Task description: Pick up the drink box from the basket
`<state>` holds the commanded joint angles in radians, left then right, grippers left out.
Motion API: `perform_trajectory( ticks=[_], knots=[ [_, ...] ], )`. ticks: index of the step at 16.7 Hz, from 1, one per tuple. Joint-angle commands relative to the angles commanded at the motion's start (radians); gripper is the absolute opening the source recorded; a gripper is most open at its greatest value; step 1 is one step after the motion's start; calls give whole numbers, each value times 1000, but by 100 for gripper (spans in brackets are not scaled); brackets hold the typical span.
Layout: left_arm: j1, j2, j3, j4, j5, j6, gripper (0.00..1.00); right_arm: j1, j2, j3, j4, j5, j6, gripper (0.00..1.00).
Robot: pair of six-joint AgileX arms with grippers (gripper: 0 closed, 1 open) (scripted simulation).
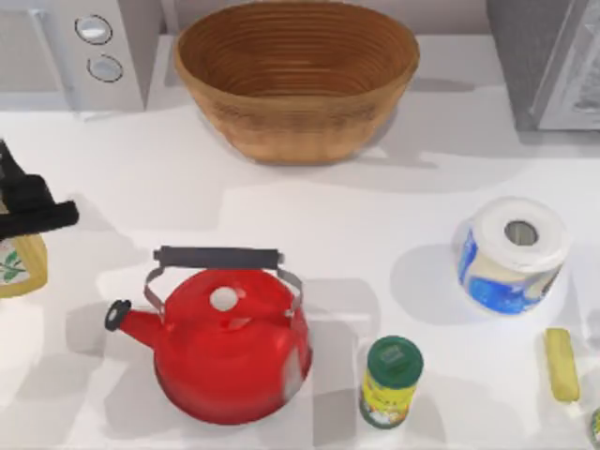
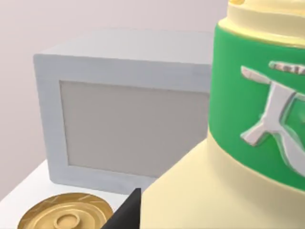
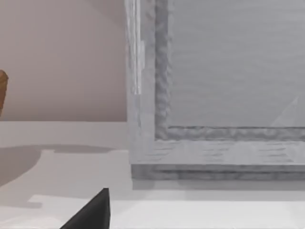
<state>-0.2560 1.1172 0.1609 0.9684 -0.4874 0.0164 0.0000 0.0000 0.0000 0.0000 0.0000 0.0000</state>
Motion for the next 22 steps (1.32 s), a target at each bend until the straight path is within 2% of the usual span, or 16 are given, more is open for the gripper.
perform_trajectory(
  ticks=[7, 13, 22],
  knots=[
    [75, 388, 9, 375, 73, 1, 0, 0, 0, 0, 0, 0, 0, 100],
    [88, 434, 10, 421, 87, 1, 0, 0, 0, 0, 0, 0, 0, 100],
    [88, 434, 10, 421, 87, 1, 68, 0, 0, 0, 0, 0, 0, 100]
  ],
)
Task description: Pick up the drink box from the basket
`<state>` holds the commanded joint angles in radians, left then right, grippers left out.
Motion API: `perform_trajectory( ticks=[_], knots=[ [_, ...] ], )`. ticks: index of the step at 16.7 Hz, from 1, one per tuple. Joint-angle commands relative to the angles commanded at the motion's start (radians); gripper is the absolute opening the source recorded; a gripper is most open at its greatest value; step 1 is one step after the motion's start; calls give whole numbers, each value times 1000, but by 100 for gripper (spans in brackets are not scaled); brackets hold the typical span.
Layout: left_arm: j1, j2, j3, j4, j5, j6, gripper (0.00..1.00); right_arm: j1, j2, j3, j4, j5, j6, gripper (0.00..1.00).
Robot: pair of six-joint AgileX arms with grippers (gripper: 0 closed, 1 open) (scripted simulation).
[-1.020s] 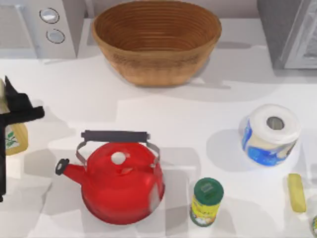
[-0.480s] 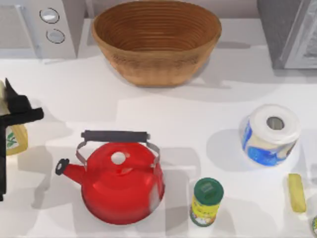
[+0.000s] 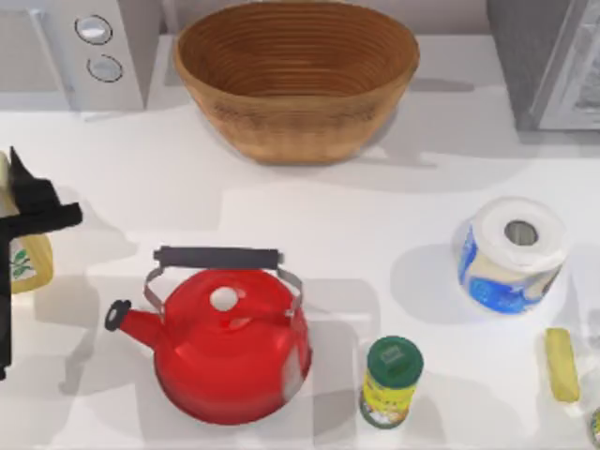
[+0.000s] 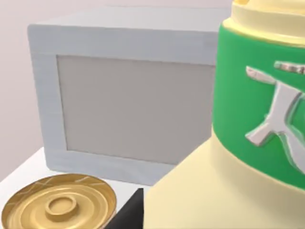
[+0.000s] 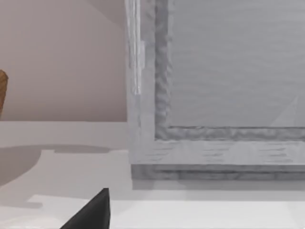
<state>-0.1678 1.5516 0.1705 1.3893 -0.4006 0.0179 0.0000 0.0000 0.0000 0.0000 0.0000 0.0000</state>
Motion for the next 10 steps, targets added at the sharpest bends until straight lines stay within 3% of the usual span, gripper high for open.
perform_trajectory(
  ticks=[4, 10],
  knots=[
    [0, 0, 0, 0, 0, 0, 98, 0, 0, 0, 0, 0, 0, 100],
    [0, 0, 0, 0, 0, 0, 100, 0, 0, 0, 0, 0, 0, 100]
  ],
)
